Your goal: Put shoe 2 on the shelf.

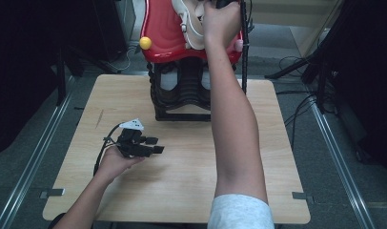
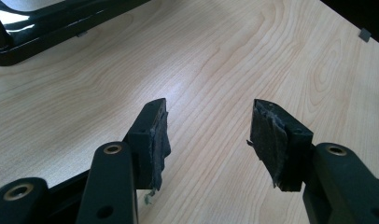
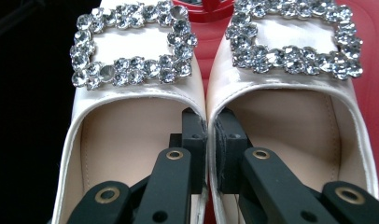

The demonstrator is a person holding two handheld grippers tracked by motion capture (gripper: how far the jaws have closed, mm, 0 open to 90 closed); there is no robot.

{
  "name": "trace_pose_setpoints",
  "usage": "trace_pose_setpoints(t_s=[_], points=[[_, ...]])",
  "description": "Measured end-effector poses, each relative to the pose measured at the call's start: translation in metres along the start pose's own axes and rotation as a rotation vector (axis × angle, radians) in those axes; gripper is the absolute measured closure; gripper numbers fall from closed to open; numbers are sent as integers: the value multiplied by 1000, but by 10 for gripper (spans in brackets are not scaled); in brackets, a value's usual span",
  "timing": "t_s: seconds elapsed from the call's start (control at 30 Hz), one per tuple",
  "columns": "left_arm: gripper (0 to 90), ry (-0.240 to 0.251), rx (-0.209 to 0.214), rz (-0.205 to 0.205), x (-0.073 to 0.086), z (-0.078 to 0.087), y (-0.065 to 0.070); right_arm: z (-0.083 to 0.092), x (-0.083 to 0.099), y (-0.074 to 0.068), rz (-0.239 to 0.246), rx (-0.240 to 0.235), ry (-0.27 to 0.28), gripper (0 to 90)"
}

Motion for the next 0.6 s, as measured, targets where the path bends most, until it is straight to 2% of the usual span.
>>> trace_pose_setpoints(t_s=[0.13,0.23,0.37,0.47,0.6], points=[[466,2,4,1,0,1,0,-1,-2,4,-42,26,14,859],[466,9,3,-2,0,2,0,-2,-5,5,-48,40,7,858],[466,7,2,6,0,1,-1,-6,-8,2,-22,73,3,855],[466,8,3,-2,0,1,-1,-12,-4,-1,-21,73,-8,841],[466,13,4,6,0,2,-1,-18,-1,-2,14,91,-15,847]])
Point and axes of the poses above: each handheld gripper's, and its own axes: z roughly backward along the jaws, x roughly out of its underside, y roughly to its right, the point moved 5 cm from there along -z, roughly forward along the jaws, and after that the axes turned 8 degrees about -x, right-handed, at the moved point
